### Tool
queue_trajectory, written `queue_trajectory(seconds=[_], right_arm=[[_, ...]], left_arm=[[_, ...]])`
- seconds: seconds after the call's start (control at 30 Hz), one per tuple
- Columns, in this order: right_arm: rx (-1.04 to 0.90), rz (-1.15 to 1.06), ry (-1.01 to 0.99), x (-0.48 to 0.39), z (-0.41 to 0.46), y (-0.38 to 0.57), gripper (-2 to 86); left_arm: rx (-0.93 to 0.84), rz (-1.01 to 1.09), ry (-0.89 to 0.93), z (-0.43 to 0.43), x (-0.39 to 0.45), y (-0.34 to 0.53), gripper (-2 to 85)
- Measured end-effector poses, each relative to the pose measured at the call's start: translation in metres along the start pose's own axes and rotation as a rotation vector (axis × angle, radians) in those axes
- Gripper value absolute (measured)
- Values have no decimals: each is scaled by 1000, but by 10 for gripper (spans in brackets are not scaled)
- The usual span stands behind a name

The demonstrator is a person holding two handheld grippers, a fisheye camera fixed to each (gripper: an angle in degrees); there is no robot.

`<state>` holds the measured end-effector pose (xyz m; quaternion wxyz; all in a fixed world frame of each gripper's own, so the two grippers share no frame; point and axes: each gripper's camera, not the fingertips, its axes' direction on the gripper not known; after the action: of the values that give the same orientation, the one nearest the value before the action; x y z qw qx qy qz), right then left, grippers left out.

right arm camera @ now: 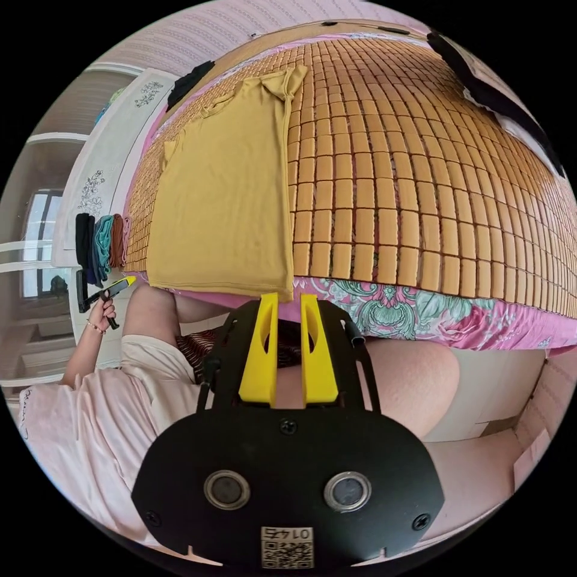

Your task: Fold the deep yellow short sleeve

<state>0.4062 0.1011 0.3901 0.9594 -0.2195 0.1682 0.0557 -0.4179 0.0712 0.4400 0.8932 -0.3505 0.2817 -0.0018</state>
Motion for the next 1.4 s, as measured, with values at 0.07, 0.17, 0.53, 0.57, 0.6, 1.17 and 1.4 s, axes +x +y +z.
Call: queue_trajectory(seconds=[0.07, 0.17, 0.53, 0.57, 0.6, 1.17, 1.4], right_arm=[[26, -28, 23, -11, -6, -11, 63], [75, -76, 40, -25, -20, -43, 64], [268, -216, 157, -77, -37, -257, 83], [269, -209, 171, -78, -33, -265, 84], [263, -196, 196, -77, -24, -280, 86], [660, 143, -82, 40, -57, -102, 24], [592, 143, -53, 54, -58, -61, 55]], left_arm=[[16, 36, 3, -2, 12, -10, 26], [29, 105, 11, 1, 37, -36, 27], [9, 416, 45, 56, 162, -199, 29], [8, 431, 43, 60, 167, -207, 29], [-4, 458, 32, 70, 177, -223, 30], [-5, 548, 32, 111, 229, -307, 41], [-7, 771, 40, 115, 326, -364, 44]])
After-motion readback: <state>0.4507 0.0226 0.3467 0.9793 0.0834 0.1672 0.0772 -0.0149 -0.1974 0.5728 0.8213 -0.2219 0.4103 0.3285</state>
